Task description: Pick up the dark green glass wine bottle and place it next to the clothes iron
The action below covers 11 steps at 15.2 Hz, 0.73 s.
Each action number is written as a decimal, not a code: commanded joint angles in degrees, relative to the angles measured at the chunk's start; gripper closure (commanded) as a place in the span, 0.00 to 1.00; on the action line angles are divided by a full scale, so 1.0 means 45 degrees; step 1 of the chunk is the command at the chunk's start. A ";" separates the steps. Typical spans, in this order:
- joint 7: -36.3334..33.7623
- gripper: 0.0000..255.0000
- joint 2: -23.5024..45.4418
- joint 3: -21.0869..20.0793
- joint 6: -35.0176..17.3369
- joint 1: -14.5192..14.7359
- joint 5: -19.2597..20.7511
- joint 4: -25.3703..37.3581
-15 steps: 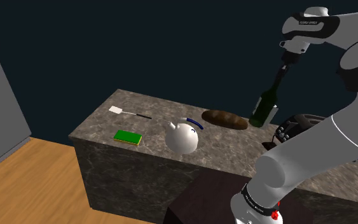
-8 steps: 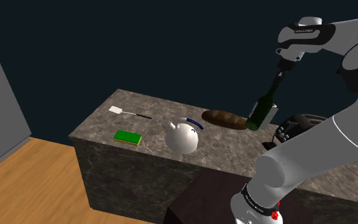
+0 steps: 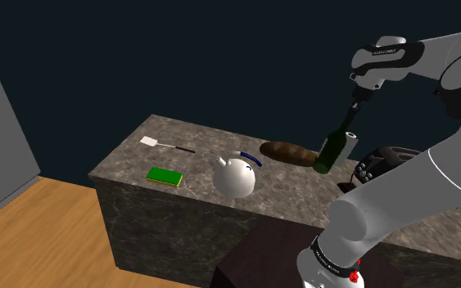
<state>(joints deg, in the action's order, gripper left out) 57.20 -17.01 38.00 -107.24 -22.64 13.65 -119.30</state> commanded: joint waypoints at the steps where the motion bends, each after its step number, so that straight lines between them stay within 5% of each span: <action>1: 0.0008 1.00 0.0049 0.0068 -0.0351 -0.0015 0.0008 -0.0289; 11: 0.0027 1.00 0.0374 0.0341 -0.1804 -0.0036 -0.0012 -0.1449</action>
<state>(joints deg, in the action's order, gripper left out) 57.33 -15.40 39.51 -115.11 -22.82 13.63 -125.69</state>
